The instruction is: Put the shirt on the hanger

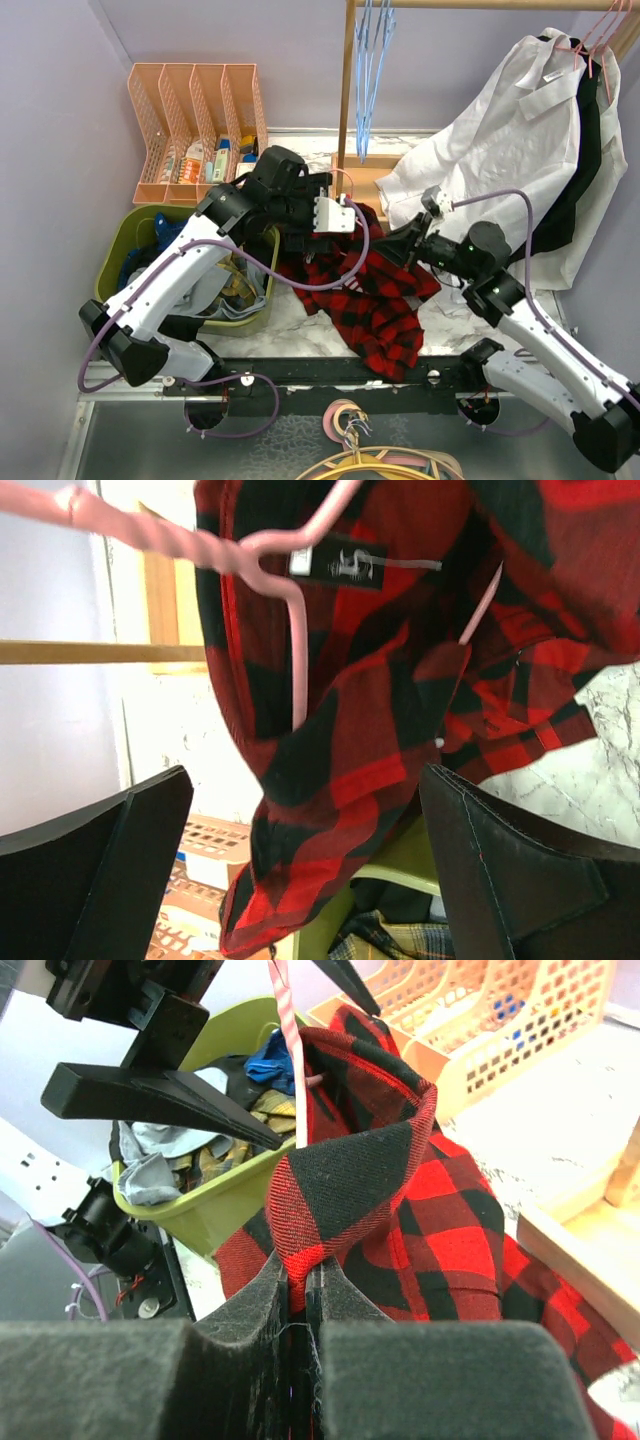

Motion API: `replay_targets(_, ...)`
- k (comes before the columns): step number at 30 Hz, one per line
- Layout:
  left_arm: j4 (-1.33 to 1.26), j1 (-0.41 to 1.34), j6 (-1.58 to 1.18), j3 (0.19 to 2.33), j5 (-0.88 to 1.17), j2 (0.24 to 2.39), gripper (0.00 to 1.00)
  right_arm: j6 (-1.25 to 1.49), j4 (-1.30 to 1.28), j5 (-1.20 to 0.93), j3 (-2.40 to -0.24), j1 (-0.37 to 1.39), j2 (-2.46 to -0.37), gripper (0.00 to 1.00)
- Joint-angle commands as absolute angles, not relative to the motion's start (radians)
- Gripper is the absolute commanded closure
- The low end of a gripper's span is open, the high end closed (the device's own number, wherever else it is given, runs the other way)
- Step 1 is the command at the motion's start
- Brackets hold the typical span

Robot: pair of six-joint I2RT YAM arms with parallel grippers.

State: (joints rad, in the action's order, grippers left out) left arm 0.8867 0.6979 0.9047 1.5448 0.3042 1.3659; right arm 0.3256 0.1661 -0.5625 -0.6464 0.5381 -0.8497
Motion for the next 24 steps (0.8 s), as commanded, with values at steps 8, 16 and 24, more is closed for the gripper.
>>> replay_targets(8,1.001,0.670,0.686,1.660,0.512,1.356,0.01,0.456,-0.131,-0.168,-0.530,0.540,-0.551,0.99)
replay_targets(16,1.040,0.625,0.592,1.774,0.588,1.309,0.01,0.480,-0.230,0.018,-0.539,0.539,-0.474,0.99)
replay_targets(24,0.979,0.548,0.548,1.746,0.454,1.317,0.01,0.505,-0.244,0.180,-0.636,0.539,-0.567,0.99)
